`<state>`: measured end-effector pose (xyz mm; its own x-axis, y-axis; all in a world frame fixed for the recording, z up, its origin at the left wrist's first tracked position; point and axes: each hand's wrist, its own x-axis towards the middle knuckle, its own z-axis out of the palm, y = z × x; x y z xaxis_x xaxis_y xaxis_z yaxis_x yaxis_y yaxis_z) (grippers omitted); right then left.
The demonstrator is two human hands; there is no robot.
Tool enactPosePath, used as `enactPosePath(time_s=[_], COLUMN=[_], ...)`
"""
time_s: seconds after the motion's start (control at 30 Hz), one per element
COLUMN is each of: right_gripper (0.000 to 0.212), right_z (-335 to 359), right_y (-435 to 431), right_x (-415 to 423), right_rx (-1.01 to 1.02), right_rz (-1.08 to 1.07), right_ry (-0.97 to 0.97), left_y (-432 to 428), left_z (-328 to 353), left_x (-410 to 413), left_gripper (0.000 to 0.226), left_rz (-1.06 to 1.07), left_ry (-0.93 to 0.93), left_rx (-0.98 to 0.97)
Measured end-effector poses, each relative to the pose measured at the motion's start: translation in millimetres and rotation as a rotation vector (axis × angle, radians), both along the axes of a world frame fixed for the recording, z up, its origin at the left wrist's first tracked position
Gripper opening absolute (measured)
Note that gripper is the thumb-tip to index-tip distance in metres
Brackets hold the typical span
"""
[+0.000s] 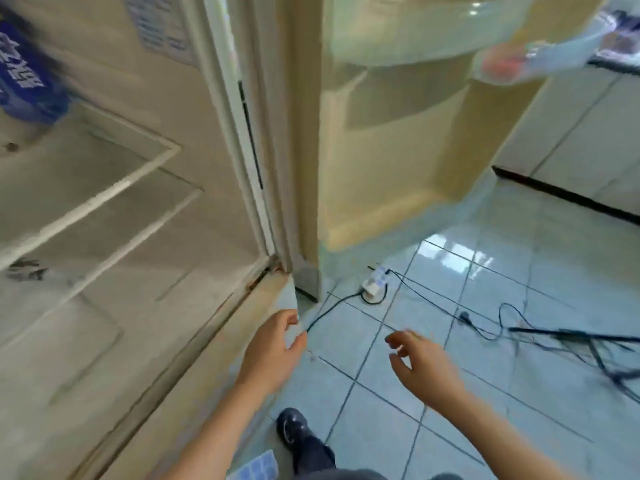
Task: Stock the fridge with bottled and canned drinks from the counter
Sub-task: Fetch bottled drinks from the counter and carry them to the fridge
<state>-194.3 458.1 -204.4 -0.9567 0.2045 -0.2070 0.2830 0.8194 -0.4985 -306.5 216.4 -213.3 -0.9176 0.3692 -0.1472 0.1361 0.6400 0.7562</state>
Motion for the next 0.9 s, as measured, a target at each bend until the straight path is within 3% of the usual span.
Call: enactPosePath(time_s=[0.2,0.5,0.7,0.83,0.9], right_gripper=[0.031,0.023,0.019,0.021,0.021], right_z=[-67,-109,-112,-125,-130], right_y=[61,64,70,88,99], right_x=[213,516,603,631,646], right_rx=[-0.124,-0.376,-0.528,-0.652,-0.728], right_rz=[-0.450,-1.000,-1.331,-1.554,-1.660], right_ry=[-0.429,-0.726,-0.676,-0.569,-0.501], left_y=[81,181,256,339,390], left_z=[-71,-124,-117,-124,-133], left_x=[109,309,365,393,413], left_gripper=[0.041,0.042,0.044,0.029,0.031], left_rz=[-0.255,-0.711,-0.838,-0.997,-1.099], left_ry=[-0.278,-0.428,-0.520,-0.475,-0.411], left_rx=[-0.310,-0.674,-0.771,-0.860,-0.887])
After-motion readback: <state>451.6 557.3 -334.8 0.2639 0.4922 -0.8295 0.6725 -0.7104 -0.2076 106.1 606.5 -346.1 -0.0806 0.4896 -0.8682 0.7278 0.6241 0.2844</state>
